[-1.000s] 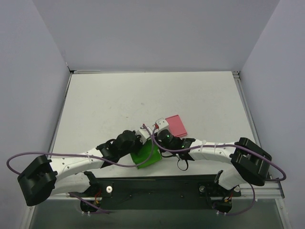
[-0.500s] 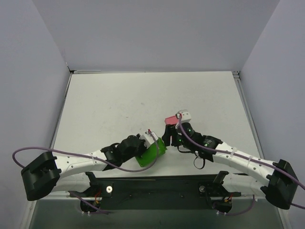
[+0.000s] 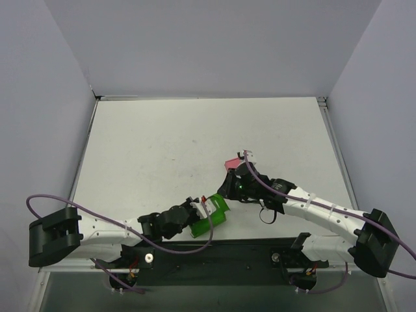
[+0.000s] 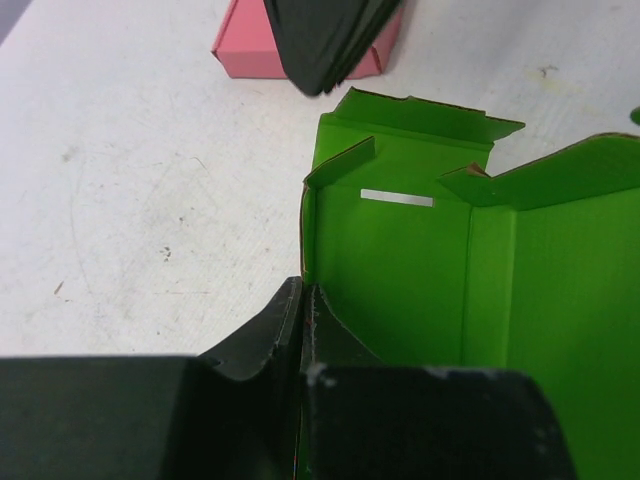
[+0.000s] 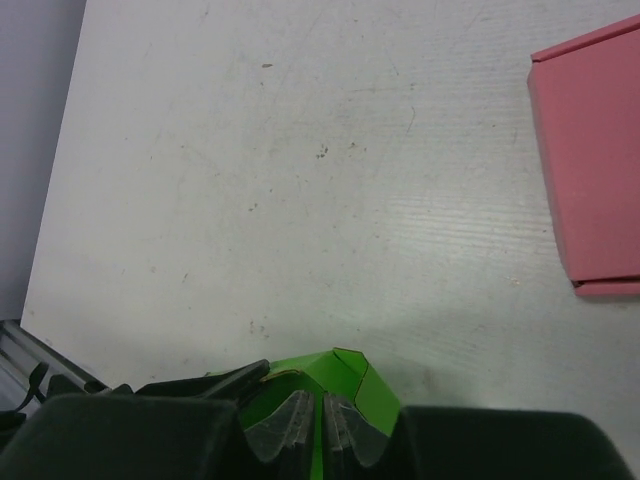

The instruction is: Fold the paper box

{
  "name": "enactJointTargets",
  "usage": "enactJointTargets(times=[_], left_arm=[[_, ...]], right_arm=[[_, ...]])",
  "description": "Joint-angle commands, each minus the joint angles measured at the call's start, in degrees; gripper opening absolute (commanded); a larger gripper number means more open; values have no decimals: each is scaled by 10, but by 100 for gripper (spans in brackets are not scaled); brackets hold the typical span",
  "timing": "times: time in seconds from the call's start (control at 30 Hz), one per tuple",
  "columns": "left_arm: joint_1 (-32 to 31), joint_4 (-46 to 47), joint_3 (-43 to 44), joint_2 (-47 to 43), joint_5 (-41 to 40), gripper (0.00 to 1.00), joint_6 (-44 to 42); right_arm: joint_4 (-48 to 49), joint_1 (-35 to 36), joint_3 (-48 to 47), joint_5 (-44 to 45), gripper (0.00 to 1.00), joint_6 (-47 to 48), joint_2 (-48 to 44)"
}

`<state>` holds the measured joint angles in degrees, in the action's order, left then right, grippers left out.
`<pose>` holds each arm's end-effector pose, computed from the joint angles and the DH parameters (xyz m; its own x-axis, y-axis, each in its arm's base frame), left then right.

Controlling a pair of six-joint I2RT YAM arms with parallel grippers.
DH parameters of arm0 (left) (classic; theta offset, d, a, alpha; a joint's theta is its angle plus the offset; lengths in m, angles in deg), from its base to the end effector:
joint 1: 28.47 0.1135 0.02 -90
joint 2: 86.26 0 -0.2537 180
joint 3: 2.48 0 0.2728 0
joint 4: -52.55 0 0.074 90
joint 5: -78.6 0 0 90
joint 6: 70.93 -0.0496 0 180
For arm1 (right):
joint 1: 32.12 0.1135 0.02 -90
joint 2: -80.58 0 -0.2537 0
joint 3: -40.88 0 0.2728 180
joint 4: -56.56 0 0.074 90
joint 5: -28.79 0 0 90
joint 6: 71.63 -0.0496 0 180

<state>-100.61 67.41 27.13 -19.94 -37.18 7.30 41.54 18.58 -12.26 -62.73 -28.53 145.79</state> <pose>0.0963 -0.2284 0.1386 0.0378 0.4815 -0.8756 0.7411 0.5742 0.3478 0.1829 0.2256 0.2305 -0.7728 0.2082 -0.5995 -0.3282 0.6774 0.6583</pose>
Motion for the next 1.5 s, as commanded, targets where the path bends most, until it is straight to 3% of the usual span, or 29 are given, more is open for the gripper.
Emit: enactJointTargets(times=[0.0, 0.7, 1.27, 1.47], left_arm=[[-10, 70, -6, -19, -50, 0, -24], [-37, 85, -16, -30, -93, 0, -47], [-41, 89, -17, -33, -106, 0, -46], [-41, 95, -29, -60, -89, 0, -42]], right_arm=[[18, 13, -43, -43, 10, -22, 37], [-55, 51, -103, 88, 7, 22, 75], [-130, 92, -148, 127, 5, 38, 139], [-99, 91, -134, 124, 5, 44, 146]])
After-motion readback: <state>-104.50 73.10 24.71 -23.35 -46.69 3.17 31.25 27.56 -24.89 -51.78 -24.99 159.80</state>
